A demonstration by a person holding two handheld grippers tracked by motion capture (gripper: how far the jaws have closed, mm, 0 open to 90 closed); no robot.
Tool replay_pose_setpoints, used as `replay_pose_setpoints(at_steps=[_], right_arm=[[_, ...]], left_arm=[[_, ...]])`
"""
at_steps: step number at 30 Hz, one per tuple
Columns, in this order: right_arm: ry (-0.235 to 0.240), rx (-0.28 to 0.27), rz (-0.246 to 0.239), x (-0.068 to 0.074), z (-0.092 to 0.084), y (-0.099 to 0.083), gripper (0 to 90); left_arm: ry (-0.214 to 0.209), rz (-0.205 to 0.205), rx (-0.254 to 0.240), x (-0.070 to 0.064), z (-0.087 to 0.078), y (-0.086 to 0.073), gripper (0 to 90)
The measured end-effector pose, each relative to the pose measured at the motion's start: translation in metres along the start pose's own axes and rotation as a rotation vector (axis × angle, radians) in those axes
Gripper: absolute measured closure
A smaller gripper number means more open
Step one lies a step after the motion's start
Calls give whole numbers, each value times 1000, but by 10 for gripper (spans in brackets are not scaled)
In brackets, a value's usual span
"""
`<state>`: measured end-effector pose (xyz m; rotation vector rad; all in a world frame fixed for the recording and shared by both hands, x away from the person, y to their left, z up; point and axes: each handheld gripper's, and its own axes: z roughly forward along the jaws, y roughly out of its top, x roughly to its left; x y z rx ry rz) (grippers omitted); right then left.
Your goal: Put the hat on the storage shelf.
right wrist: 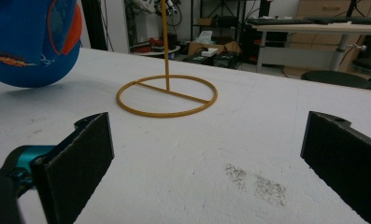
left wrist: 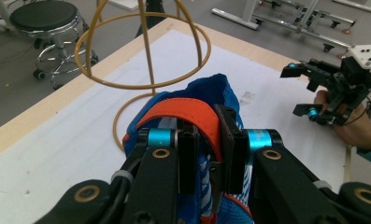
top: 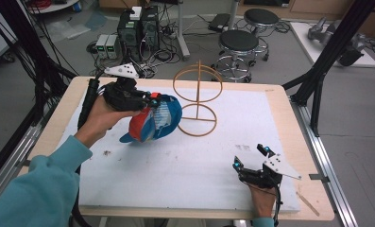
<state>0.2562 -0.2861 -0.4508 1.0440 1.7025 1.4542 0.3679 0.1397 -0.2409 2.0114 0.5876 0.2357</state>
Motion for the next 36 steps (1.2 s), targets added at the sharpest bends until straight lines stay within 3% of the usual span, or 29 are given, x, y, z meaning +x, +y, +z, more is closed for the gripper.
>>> replay_pose_setpoints(at_steps=[11, 20, 25, 28, 36], right_arm=[[1, 1, 1, 0, 0, 0, 14], [1, 1, 0, 0, 0, 0, 14], [-1, 2, -1, 0, 0, 0, 14], [-2, 2, -2, 0, 0, 0, 14], [0, 1, -1, 0, 0, 0, 14]], left_arm=[[-20, 8, -24, -9, -3, 12, 797], [-15, -17, -39, -2, -5, 11, 798], [-23, 14, -35, -9, -4, 16, 797], [-33, 14, -52, -13, -4, 20, 798], [-36, 24, -42, -17, 0, 22, 797]])
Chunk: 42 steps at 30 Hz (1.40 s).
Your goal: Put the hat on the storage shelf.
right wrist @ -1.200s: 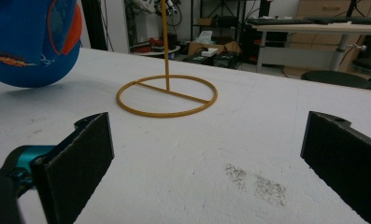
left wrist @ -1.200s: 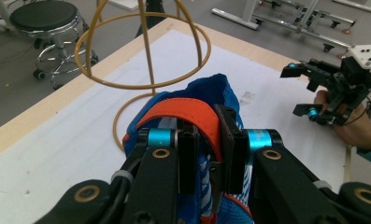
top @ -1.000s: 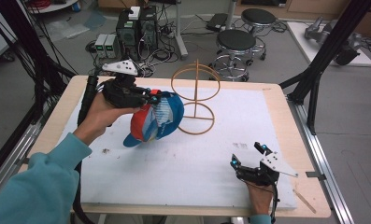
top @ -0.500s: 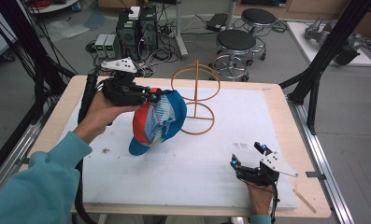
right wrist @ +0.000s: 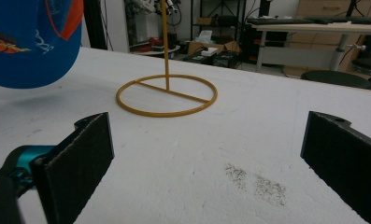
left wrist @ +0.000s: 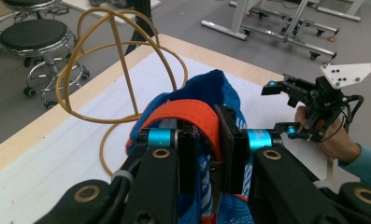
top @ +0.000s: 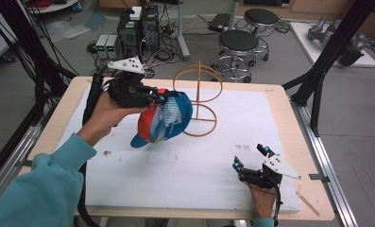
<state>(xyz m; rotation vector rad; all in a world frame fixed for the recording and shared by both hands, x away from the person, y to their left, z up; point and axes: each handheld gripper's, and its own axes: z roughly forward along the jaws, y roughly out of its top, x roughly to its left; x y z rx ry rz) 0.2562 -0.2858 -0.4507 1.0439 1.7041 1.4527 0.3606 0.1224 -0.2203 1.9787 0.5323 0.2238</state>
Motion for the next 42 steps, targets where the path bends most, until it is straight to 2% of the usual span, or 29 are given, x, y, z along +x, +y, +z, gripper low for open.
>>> replay_pose_setpoints(at_steps=[5, 11, 17, 23, 26, 27, 28, 29, 38, 41, 42], right_arm=[[0, 0, 0, 0, 0, 0, 14], [-1, 1, -2, 0, 0, 0, 14], [0, 0, 2, 0, 0, 0, 14], [-2, 2, -4, 0, 0, 0, 14], [-3, 1, 0, 0, 0, 0, 14], [-3, 1, -1, 0, 0, 0, 14], [-2, 3, -2, 1, 0, 0, 14], [-2, 3, -2, 1, 0, 0, 14], [-7, 3, -8, 1, 0, 0, 14], [-9, 6, -6, 2, 0, 0, 14], [-9, 5, -7, 2, 0, 0, 14]], left_arm=[[9, 2, 12, 3, 2, -2, 797], [24, -25, 19, 13, 4, -12, 797], [65, -33, 28, 25, -2, -20, 797], [116, -44, 41, 40, -9, -31, 798], [153, -30, 67, 48, -13, -38, 797], [158, -32, 73, 51, -14, -42, 797], [180, -38, 84, 57, -17, -50, 797], [180, -38, 84, 57, -17, -50, 797], [272, -60, 154, 84, -28, -83, 797], [292, -76, 160, 92, -31, -93, 797], [305, -71, 178, 94, -32, -96, 797]])
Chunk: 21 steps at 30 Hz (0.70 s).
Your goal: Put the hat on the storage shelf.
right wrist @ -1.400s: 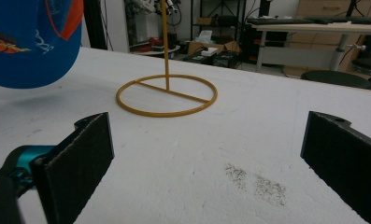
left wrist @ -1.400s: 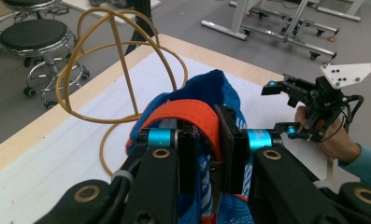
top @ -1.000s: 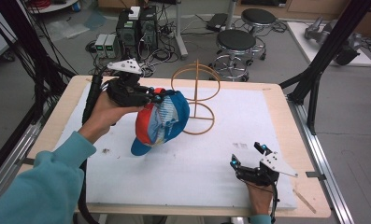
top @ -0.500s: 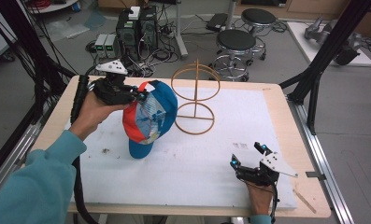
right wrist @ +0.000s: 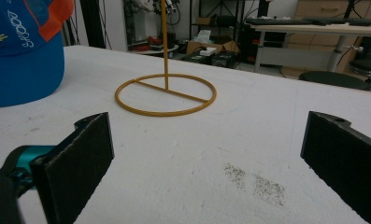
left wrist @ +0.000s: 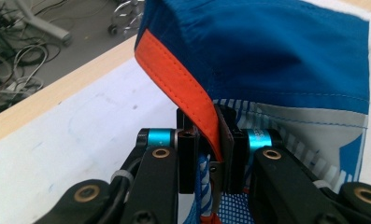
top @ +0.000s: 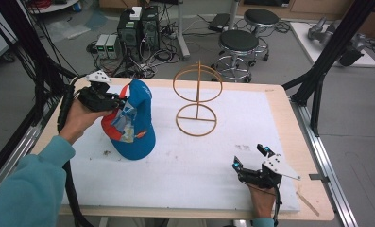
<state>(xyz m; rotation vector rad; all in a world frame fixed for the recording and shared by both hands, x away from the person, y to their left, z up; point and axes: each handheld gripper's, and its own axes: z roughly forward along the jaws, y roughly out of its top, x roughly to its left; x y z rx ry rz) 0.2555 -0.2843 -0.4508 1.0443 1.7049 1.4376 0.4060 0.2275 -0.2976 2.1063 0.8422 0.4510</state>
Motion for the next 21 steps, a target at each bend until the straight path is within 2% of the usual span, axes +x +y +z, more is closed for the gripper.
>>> replay_pose_setpoints(at_steps=[1, 2, 4, 6, 7, 8, 15, 21], right_arm=[[0, 1, -2, 0, 0, 0, 14], [1, -1, -5, 0, 0, 0, 14], [1, 2, -1, 0, 0, 0, 14], [1, 5, 2, -1, 1, 0, 14], [1, 5, 2, -1, 1, 0, 14], [0, 7, 4, -1, 1, 0, 14], [2, 8, -8, 0, 1, 0, 14], [-1, 2, -9, 0, 0, 0, 14]], left_arm=[[16, 10, 9, 2, 0, -3, 797], [23, -5, 11, 7, 0, -9, 797], [39, -11, 24, 11, 1, -14, 797], [61, -44, 44, 20, 5, -27, 797], [61, -44, 44, 20, 5, -27, 797], [78, -57, 64, 25, 8, -35, 796], [85, -84, 97, 33, 15, -52, 795], [98, -100, 111, 39, 16, -55, 790]])
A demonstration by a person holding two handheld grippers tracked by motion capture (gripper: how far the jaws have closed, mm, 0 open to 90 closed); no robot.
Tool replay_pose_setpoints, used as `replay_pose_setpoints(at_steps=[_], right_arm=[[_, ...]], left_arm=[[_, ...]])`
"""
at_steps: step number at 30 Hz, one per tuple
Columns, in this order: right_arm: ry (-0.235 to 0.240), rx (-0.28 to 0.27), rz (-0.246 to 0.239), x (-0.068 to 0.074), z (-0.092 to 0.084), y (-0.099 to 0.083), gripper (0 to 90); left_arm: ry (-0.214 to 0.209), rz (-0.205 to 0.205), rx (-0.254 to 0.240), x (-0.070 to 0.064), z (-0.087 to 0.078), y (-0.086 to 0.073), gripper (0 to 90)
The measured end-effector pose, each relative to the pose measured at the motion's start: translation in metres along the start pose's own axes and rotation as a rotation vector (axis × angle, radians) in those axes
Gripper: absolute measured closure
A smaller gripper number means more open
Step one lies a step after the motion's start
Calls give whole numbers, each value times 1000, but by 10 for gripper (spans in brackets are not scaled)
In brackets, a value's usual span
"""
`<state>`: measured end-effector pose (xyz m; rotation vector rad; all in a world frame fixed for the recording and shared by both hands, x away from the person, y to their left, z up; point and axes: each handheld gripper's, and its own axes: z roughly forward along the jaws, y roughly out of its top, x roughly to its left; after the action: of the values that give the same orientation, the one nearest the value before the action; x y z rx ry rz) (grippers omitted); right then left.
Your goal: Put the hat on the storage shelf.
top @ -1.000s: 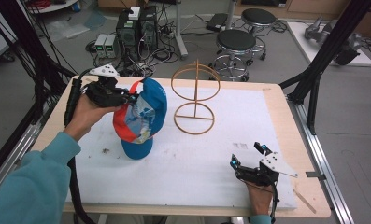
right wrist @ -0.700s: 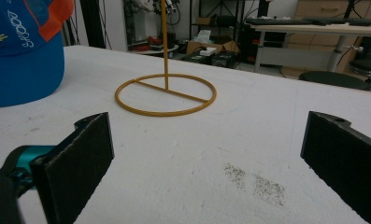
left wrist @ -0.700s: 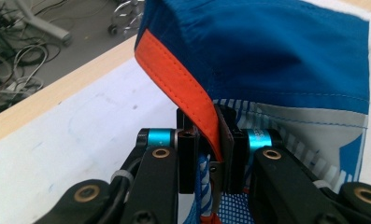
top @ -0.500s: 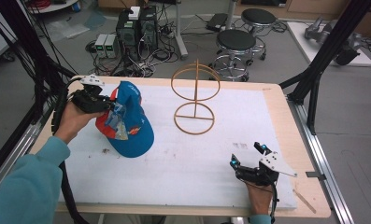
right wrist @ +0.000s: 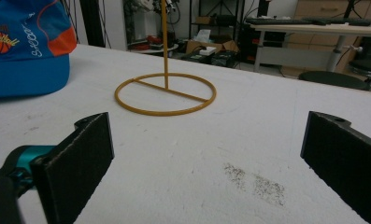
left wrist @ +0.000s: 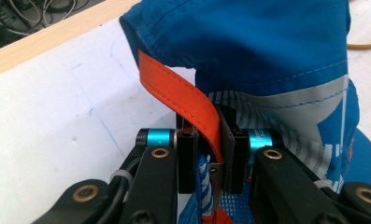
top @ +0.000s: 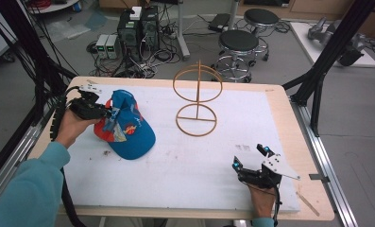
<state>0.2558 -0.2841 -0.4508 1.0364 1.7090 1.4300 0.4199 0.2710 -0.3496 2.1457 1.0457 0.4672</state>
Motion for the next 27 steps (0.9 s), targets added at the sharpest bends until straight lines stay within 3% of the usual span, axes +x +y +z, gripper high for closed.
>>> replay_pose_setpoints(at_steps=[3, 10, 12, 14, 16, 21, 27], right_arm=[[-2, -2, -4, 0, 0, 0, 14], [-2, -1, -1, 0, 0, 0, 14], [-1, -1, -3, 0, 0, 0, 14], [-2, -2, -4, 0, 0, 0, 14], [-3, -1, -5, 0, 0, 0, 14], [0, 0, 0, 0, 0, 0, 14], [-1, 0, 0, 0, 0, 0, 14]], left_arm=[[27, -20, 6, 2, 0, -1, 694], [44, -31, -2, 3, -3, -2, 578], [37, -43, -12, 3, -3, -3, 422], [58, -50, -45, 2, -4, -3, 294], [28, -58, -75, 3, -5, -3, 151], [-16, -48, -117, 0, -10, -1, 128], [-71, -27, -97, -7, -7, -2, 127]])
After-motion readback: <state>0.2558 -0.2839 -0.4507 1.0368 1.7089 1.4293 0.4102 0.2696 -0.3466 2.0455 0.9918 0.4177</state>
